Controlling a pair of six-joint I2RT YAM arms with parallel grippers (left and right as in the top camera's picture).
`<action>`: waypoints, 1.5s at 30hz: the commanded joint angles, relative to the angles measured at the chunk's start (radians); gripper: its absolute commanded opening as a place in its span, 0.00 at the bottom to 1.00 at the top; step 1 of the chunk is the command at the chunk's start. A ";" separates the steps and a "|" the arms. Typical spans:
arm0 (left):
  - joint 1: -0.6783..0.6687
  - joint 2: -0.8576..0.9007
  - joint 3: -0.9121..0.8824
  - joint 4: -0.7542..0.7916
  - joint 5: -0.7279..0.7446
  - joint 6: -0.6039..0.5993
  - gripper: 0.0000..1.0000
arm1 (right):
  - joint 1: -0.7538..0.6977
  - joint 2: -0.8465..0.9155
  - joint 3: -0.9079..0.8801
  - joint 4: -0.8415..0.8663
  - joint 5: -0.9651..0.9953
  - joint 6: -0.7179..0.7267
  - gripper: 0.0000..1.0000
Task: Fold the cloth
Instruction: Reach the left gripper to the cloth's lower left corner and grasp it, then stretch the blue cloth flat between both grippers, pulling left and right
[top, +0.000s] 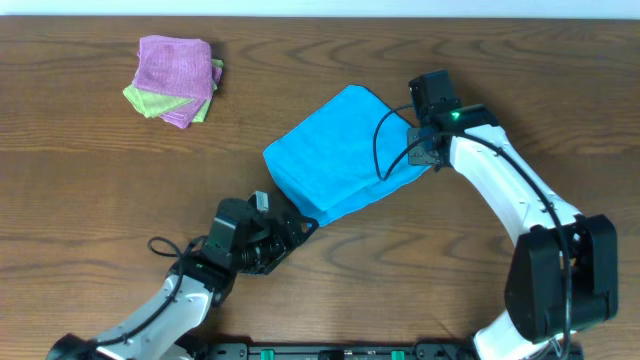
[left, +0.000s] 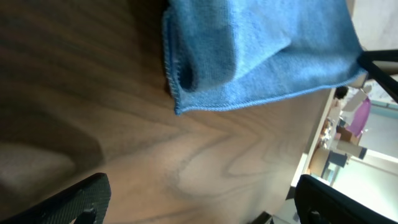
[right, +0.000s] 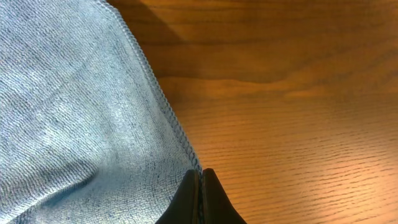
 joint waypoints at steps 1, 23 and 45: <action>-0.011 0.051 -0.004 0.034 -0.040 -0.031 0.98 | -0.009 -0.002 -0.005 0.002 -0.014 0.020 0.02; -0.045 0.336 -0.004 0.379 -0.020 -0.103 0.64 | -0.008 -0.002 -0.005 0.018 -0.019 0.020 0.02; -0.064 0.461 0.000 0.445 -0.108 -0.072 0.50 | -0.008 -0.002 -0.005 0.018 -0.042 0.038 0.01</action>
